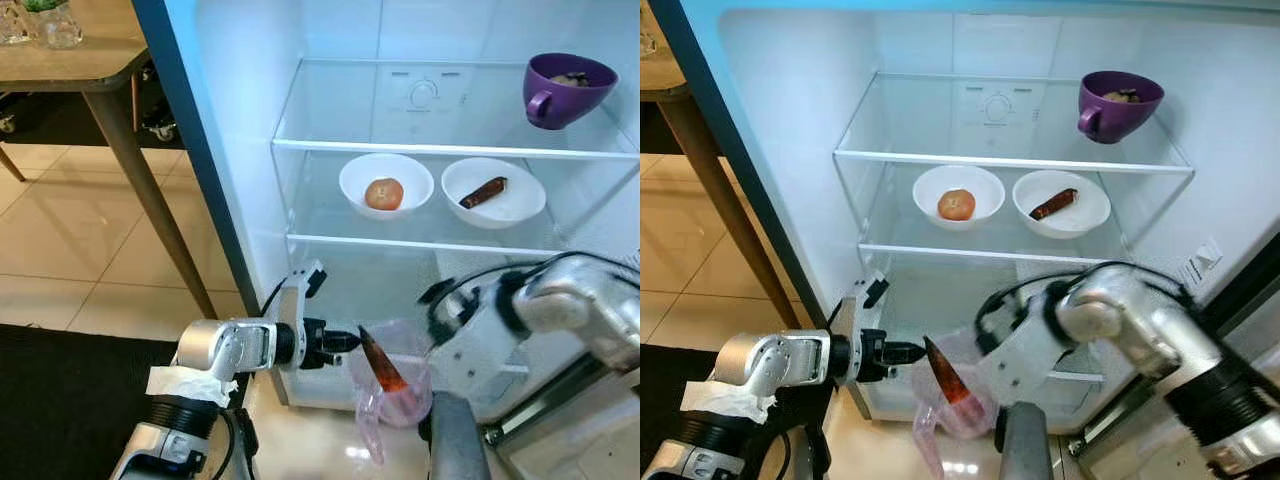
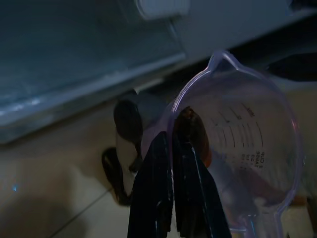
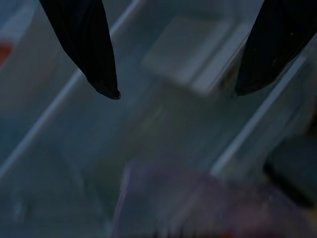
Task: Restocking fridge
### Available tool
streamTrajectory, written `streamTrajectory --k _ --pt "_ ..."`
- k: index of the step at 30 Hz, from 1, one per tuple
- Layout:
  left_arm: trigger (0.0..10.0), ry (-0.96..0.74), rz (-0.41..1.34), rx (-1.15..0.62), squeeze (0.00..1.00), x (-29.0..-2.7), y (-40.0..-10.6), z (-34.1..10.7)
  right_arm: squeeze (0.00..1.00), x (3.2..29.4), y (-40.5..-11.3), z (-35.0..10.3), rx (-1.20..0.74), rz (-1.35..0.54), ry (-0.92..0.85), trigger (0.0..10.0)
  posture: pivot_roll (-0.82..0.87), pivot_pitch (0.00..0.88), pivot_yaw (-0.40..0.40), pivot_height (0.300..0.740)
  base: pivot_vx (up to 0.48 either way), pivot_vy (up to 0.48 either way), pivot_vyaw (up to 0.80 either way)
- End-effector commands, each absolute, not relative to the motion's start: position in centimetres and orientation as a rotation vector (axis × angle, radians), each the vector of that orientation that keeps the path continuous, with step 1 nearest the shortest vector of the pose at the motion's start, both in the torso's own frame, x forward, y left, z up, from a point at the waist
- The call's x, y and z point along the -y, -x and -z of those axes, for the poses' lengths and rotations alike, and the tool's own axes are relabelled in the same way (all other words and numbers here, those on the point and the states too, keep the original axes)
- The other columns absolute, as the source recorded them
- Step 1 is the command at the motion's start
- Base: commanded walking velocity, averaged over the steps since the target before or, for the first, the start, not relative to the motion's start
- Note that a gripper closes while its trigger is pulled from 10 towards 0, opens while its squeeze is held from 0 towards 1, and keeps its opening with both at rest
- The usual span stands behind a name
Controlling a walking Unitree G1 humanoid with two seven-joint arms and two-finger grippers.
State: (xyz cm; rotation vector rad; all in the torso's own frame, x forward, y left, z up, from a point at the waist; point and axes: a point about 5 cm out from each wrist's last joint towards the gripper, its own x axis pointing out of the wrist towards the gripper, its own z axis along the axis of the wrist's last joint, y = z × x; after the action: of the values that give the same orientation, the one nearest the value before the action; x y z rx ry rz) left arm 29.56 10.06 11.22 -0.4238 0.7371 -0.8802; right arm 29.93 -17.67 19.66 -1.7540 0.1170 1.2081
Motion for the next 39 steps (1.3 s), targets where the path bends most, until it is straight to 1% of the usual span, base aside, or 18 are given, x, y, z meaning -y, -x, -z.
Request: streamTrajectory --k 1,6,11,13,15,16,17,18,19,20,21,22,24,25,26,28,30,39 --pt "0.0 0.436 0.849 -0.707 0.0 -10.3 -29.8 -11.3 0.0 18.3 -30.1 -19.8 -0.136 -1.166 1.743 10.0 -0.02 0.102 0.027 0.369 0.0 0.0 0.0" --pt "0.0 0.499 0.787 -0.642 0.0 -9.9 -29.9 -11.4 0.0 19.8 -31.0 -19.3 -0.207 -0.961 1.653 10.0 -0.02 0.101 0.022 0.369 0.0 0.0 0.0" --pt "0.0 0.515 0.755 -0.615 0.0 -9.9 -29.9 -11.4 0.0 20.2 -31.1 -19.2 -0.237 -0.888 1.569 10.0 -0.02 0.101 0.022 0.369 0.0 0.0 0.0" --pt "0.0 0.531 0.718 -0.587 0.0 -10.0 -30.1 -11.5 0.0 19.4 -31.3 -19.1 -0.219 -0.805 1.367 10.0 -0.02 0.096 0.022 0.369 0.0 0.0 0.0" --pt "0.0 0.531 0.718 -0.587 0.0 -10.0 -30.1 -11.5 0.0 19.4 -31.3 -19.1 -0.219 -0.805 1.367 10.0 -0.02 0.096 0.022 0.369 0.0 0.0 0.0" --pt "0.0 0.541 0.704 -0.581 0.0 -9.9 -30.0 -11.4 0.0 18.7 -31.2 -18.9 -0.207 -0.782 1.241 10.0 -0.02 0.094 0.021 0.369 0.0 0.0 0.0" --pt "0.0 0.541 0.704 -0.581 0.0 -9.9 -30.0 -11.4 0.0 18.7 -31.2 -18.9 -0.207 -0.782 1.241 10.0 -0.02 0.094 0.021 0.369 0.0 0.0 0.0" --pt "0.0 0.547 0.692 -0.582 0.0 -9.8 -29.9 -11.2 0.0 17.8 -31.0 -18.6 -0.2 -0.78 1.095 10.0 -0.02 0.093 0.022 0.369 0.0 0.0 0.0" --pt "0.0 0.547 0.692 -0.582 0.0 -9.8 -29.9 -11.2 0.0 17.8 -31.0 -18.6 -0.2 -0.78 1.095 10.0 -0.02 0.093 0.022 0.369 0.0 0.0 0.0" --pt "0.0 0.549 0.684 -0.588 0.0 -9.6 -29.7 -10.8 0.0 16.8 -30.9 -18.3 -0.183 -0.773 0.945 10.0 -0.02 0.092 0.021 0.369 0.0 0.0 0.0" --pt "0.0 0.549 0.684 -0.588 0.0 -9.6 -29.7 -10.8 0.0 16.8 -30.9 -18.3 -0.183 -0.773 0.945 10.0 -0.02 0.092 0.021 0.369 0.0 0.0 0.0" --pt "0.0 0.548 0.678 -0.593 0.0 -9.5 -29.5 -10.6 0.0 16.1 -30.9 -18.2 -0.167 -0.757 0.808 10.0 -0.02 0.092 0.021 0.369 0.0 0.0 0.0" --pt "0.0 0.548 0.678 -0.593 0.0 -9.5 -29.5 -10.6 0.0 16.1 -30.9 -18.2 -0.167 -0.757 0.808 10.0 -0.02 0.092 0.021 0.369 0.0 0.0 0.0" --pt "0.0 0.55 0.672 -0.593 0.0 -9.3 -29.4 -10.5 0.0 15.7 -31.0 -18.1 -0.162 -0.743 0.696 10.0 -0.02 0.09 0.017 0.369 0.0 0.0 0.0" --pt "0.0 0.55 0.672 -0.593 0.0 -9.3 -29.4 -10.5 0.0 15.7 -31.0 -18.1 -0.162 -0.743 0.696 10.0 -0.02 0.09 0.017 0.369 0.0 0.0 0.0" --pt "0.0 0.557 0.662 -0.582 0.0 -9.2 -29.5 -10.6 0.0 16.1 -31.1 -17.9 -0.171 -0.716 0.605 10.0 -0.01 0.089 0.014 0.369 0.0 0.0 0.0" --pt "0.0 0.584 0.628 -0.539 0.0 -9.2 -29.8 -11.1 0.0 19.0 -31.4 -17.2 -0.228 -0.609 0.446 10.0 -0.01 0.093 0.017 0.369 0.0 0.0 0.0" --pt "0.0 0.627 0.558 -0.471 0.0 -9.2 -30.4 -11.5 0.0 25.1 -30.2 -16.3 -0.355 -0.405 0.373 10.0 -0.01 0.102 0.022 0.369 0.0 0.0 0.0"
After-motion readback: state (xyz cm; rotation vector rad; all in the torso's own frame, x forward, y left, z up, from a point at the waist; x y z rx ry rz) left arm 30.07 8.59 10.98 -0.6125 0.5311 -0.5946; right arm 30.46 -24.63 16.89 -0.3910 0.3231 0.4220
